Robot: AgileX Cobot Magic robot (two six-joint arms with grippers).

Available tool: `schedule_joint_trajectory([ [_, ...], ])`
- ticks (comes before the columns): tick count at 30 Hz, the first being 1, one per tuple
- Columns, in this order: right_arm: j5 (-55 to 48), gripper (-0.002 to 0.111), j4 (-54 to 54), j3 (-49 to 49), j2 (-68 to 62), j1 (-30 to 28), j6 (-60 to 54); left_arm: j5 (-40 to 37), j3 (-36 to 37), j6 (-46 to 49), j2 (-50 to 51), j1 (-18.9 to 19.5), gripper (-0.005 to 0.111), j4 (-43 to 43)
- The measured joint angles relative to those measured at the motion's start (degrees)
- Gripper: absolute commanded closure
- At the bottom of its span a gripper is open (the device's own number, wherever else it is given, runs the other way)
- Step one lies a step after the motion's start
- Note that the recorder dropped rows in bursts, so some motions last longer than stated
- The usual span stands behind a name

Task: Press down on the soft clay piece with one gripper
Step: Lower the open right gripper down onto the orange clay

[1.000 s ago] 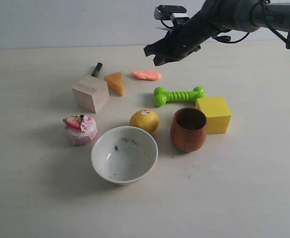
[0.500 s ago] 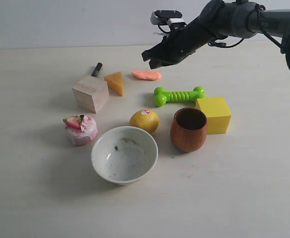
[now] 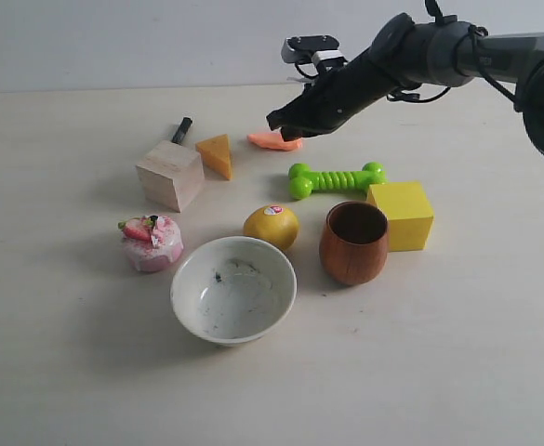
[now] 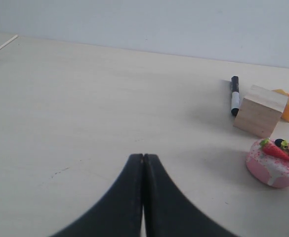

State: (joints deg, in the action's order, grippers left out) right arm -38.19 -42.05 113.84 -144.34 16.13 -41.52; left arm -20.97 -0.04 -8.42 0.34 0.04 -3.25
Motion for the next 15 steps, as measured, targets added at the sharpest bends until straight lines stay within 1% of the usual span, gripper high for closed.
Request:
schedule_joint_trajectory([
  [15,2.31,0.108,-5.60,0.15,-0.22,0.00,-6.26,0.00,0.00,0.00,0.00,0.00,0.107,0.00],
])
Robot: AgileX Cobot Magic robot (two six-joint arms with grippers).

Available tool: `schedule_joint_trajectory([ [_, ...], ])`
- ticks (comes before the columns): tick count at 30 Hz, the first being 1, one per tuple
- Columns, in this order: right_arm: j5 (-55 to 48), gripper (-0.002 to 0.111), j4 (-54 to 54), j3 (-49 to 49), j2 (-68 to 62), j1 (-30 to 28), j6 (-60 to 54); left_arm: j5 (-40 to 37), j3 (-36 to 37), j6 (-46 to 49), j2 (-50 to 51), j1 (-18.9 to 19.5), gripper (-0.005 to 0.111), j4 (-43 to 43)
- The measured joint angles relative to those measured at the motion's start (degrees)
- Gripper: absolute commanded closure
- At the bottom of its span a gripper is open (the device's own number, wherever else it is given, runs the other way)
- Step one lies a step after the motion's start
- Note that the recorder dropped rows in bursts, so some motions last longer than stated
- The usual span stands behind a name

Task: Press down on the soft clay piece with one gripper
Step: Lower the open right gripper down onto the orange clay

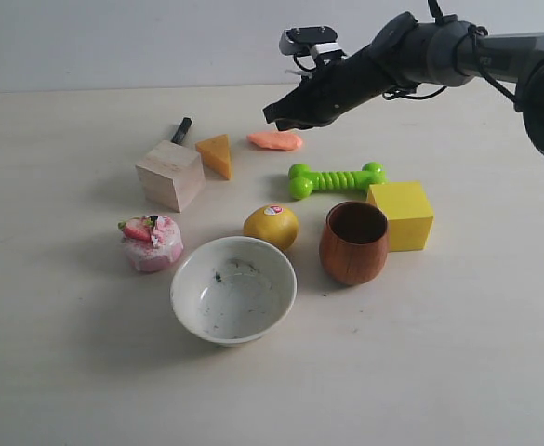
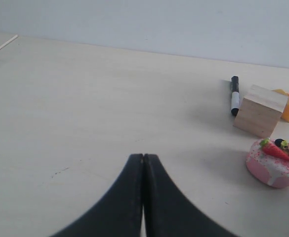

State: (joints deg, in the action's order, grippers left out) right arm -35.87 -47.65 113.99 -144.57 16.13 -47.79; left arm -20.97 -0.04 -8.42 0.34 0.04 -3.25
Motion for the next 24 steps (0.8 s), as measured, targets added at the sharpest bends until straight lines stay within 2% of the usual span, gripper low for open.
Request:
schedule_joint_trajectory([
  [24,-0.65,0.108,-0.61,3.86,-4.44,0.00,-0.69,0.00,0.00,0.00,0.00,0.00,0.107,0.00],
])
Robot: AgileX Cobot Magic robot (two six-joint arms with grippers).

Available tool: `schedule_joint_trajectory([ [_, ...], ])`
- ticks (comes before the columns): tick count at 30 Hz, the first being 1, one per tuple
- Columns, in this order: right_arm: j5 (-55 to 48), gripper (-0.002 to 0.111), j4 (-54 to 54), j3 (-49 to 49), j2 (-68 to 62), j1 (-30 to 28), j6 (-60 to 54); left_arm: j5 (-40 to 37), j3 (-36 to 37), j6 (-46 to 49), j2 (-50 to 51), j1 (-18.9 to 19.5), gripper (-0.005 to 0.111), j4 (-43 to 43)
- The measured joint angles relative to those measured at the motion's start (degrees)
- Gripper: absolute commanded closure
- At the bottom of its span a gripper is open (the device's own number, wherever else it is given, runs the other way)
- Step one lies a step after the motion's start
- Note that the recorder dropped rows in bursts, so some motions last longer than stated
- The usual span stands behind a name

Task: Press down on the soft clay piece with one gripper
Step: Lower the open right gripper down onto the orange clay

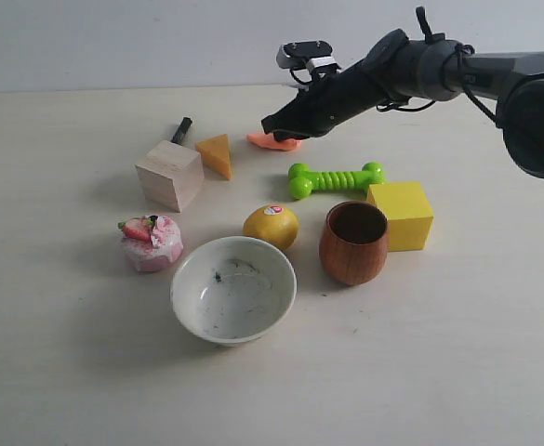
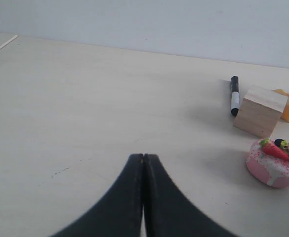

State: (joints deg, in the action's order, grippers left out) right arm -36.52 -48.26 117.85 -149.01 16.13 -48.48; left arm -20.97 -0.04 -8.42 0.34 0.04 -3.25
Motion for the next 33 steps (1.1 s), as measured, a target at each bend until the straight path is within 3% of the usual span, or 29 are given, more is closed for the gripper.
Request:
schedule_joint_trajectory([
  [33,-0.82,0.108,5.55,1.31,-1.38,0.44,6.25,0.00,0.00,0.00,0.00,0.00,0.107,0.00],
])
